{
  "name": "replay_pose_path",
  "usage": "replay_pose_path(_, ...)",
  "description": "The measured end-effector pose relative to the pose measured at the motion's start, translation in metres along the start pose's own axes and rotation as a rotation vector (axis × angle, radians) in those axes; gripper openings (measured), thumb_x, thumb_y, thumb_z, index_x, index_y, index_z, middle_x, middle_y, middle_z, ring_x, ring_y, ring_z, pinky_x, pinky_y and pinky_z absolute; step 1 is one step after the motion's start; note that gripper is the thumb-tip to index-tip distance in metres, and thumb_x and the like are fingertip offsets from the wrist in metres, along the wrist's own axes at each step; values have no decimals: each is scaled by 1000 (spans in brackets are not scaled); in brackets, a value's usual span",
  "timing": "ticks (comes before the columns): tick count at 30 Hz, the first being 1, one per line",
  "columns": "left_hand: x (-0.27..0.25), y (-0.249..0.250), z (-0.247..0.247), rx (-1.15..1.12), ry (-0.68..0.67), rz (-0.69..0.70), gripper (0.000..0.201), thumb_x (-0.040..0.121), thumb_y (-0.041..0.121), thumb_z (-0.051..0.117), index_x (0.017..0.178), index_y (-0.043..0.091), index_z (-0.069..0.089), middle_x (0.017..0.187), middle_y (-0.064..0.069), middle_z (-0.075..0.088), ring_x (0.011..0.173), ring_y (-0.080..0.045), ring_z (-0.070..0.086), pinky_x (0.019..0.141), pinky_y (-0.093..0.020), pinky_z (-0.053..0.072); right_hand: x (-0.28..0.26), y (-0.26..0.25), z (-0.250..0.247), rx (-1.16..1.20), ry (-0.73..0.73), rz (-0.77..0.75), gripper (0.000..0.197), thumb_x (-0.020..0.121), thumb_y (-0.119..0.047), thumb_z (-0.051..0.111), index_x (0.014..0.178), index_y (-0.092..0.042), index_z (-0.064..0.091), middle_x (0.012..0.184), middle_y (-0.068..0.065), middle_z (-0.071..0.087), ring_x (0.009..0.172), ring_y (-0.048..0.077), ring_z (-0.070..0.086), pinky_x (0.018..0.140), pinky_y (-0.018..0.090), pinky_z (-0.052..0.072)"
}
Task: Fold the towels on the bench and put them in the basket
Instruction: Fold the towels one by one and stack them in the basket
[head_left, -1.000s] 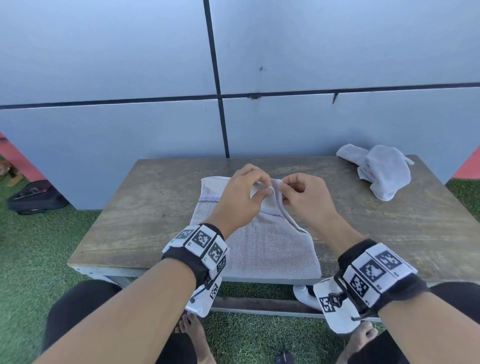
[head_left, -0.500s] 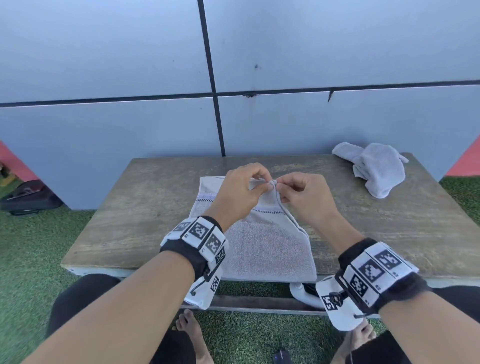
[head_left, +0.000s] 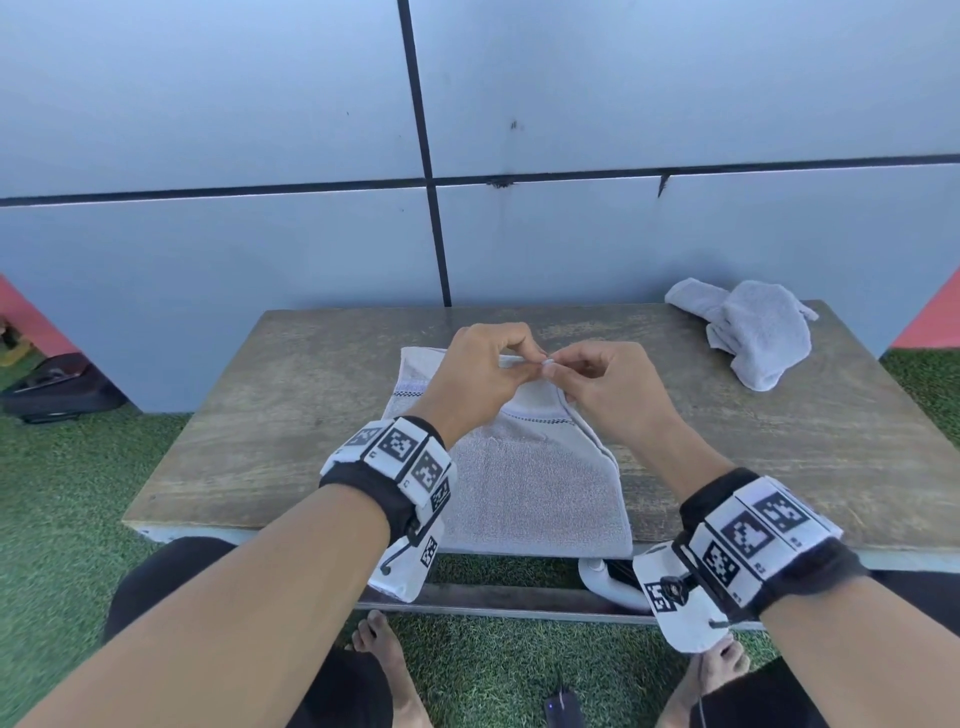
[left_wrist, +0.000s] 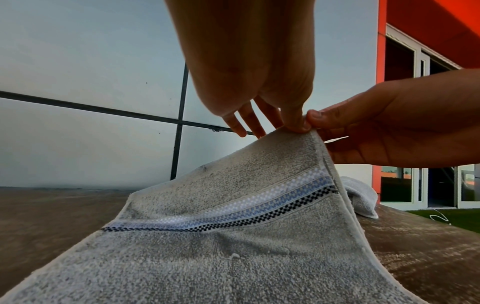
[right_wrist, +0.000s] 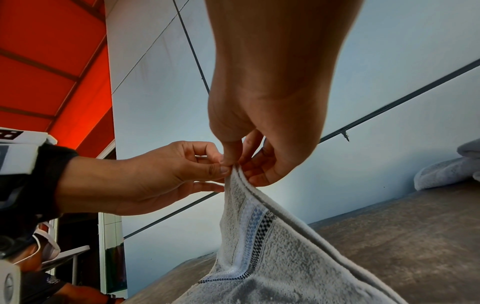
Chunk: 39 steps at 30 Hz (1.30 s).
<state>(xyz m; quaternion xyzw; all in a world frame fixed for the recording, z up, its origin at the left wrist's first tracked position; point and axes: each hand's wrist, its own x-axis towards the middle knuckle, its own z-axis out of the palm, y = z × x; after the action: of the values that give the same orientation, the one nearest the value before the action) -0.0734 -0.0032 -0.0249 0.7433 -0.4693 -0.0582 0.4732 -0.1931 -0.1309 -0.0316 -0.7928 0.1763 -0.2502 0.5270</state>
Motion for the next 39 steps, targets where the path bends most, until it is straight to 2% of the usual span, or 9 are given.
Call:
replay_pose_path(4, 0, 2, -1, 0, -2, 9, 9, 82, 14, 81, 79, 8, 75, 83, 2, 76, 83, -11, 71, 87, -32, 54, -1, -1, 1, 13, -1, 17, 19, 89, -16, 74, 75, -29, 74, 60, -15, 68, 53, -2, 53, 58, 18, 42)
replay_pose_path(15, -2, 3, -1, -49, -7, 18, 8, 82, 10, 80, 77, 6, 75, 80, -3, 75, 82, -17, 71, 85, -26, 55, -3, -1, 4, 47, -3, 43, 9, 89, -15, 74, 81, -20, 76, 65, -7, 68, 53, -2, 50, 54, 12, 40)
replay_pose_path(20, -4, -3, 3, -55, -37, -9, 11, 85, 17, 78, 79, 9, 72, 82, -1, 75, 84, -17, 71, 85, -39, 55, -4, 5, 5, 39, -6, 53, 14, 88, -17, 75, 78, -26, 74, 69, -6, 70, 57, 2, 52, 57, 16, 41)
replay_pose_path(25, -5, 2, 1, -30, -42, -7, 18, 83, 19, 80, 80, 11, 64, 79, -2, 71, 79, -16, 67, 79, -31, 52, -2, 5, 6, -52, 38, 0, 20, 91, -13, 70, 77, -26, 72, 61, -16, 64, 53, -3, 51, 55, 9, 38)
replay_pose_path(29, -5, 0, -6, 0, -81, -38, 22, 77, 19, 84, 72, 13, 64, 69, 2, 65, 66, -10, 59, 73, -29, 50, 1, -1, 0, -110, 58, -48, 11, 93, -13, 66, 86, -16, 74, 73, -9, 67, 60, -3, 53, 61, 11, 39)
replay_pose_path(32, -5, -1, -14, 63, -120, -60, 31, 78, 23, 84, 59, 25, 60, 59, 9, 58, 57, -1, 46, 61, -19, 37, 3, -8, -8, -112, 80, -79, 10, 93, -12, 65, 87, -14, 73, 75, -5, 67, 61, -3, 53, 62, 11, 41)
replay_pose_path(36, -6, -15, -33, 167, -172, -140, 43, 81, 33, 81, 57, 10, 54, 73, -23, 61, 56, -14, 39, 58, -28, 33, 10, -19, -25, -112, 132, -89, 11, 95, -15, 64, 87, -16, 71, 73, -9, 65, 62, -3, 53, 64, 10, 42)
replay_pose_path(37, -6, -18, -39, 205, -184, -153, 45, 82, 34, 80, 56, 10, 52, 74, -23, 61, 56, -19, 40, 58, -30, 35, 13, -22, -30, -117, 147, -87, 10, 95, -16, 64, 88, -17, 71, 73, -12, 64, 61, -5, 53, 64, 8, 42)
replay_pose_path(39, -7, -22, -54, 282, -202, -182, 32, 83, 34, 80, 61, 15, 65, 75, -12, 68, 63, -29, 53, 63, -35, 46, 19, -27, -40, -136, 183, -85, 9, 96, -15, 63, 91, -17, 69, 75, -13, 64, 61, -9, 54, 65, 5, 41)
